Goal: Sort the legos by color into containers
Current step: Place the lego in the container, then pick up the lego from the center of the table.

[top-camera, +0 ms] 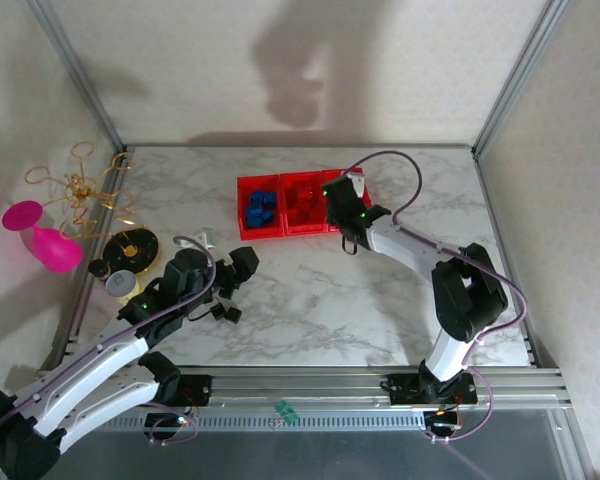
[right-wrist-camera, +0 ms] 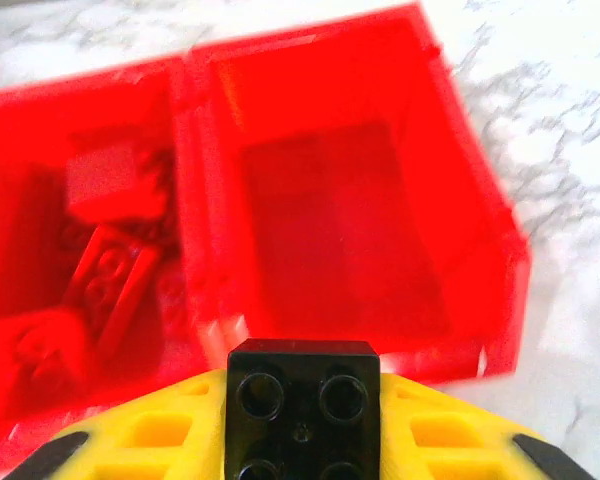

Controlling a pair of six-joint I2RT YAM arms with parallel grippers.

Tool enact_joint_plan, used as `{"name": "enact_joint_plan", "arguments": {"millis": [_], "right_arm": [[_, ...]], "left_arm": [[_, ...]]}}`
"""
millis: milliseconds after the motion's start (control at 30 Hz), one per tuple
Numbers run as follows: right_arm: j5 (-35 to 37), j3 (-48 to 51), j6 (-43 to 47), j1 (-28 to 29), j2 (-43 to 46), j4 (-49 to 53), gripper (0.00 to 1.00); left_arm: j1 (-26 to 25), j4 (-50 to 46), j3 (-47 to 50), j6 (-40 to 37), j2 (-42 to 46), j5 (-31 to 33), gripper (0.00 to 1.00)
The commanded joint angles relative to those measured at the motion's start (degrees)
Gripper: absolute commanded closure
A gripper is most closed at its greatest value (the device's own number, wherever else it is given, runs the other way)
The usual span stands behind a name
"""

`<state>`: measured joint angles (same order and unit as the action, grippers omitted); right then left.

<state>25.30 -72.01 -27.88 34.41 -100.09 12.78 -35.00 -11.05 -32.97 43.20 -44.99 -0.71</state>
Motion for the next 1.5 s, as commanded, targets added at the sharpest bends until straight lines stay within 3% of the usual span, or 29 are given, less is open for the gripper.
{"name": "enact_joint_plan", "arguments": {"millis": [0,267,333,600,767,1033,1200,1467], "right_arm": [[-2.2,-5.1,5.3,-3.0,-5.0,-3.1,0.69],[-5.8,-15.9,9.4,-7.5,-14.9,-2.7,0.65],[-6.6,-17.2,9.5,-8.1,-15.9,-2.3,0.57],[-9.3,-16.2,10.1,-7.0,-11.4,-1.0,0.46],[-11.6,-9.5,7.5,-1.7,-4.3,-0.5,0.41],[-14.2,2.3,-0.3,12.9,1.9,-3.6,0.33],[-18.7,5.4,2.2,21.4,-0.5,-11.7,0.28],[-25.0,3.3,10.7,25.3,-9.3,-14.4,0.26]], "left_arm": [[0.5,5.1,-2.1,-2.2,-2.1,-2.3,0.00],[0.5,6.2,-3.2,-3.2,-5.5,-2.4,0.00],[0.5,6.0,-3.4,-3.2,-5.7,-2.3,0.00],[0.5,4.6,-3.4,-2.8,-4.5,-1.5,0.00],[0.5,1.2,-2.8,-1.6,-0.8,-0.1,0.00],[0.5,-10.0,-1.6,0.9,8.7,4.9,0.00],[0.6,-15.7,-1.3,2.3,12.7,7.0,0.00],[0.6,-19.5,-1.5,3.6,16.4,8.6,0.00]]}}
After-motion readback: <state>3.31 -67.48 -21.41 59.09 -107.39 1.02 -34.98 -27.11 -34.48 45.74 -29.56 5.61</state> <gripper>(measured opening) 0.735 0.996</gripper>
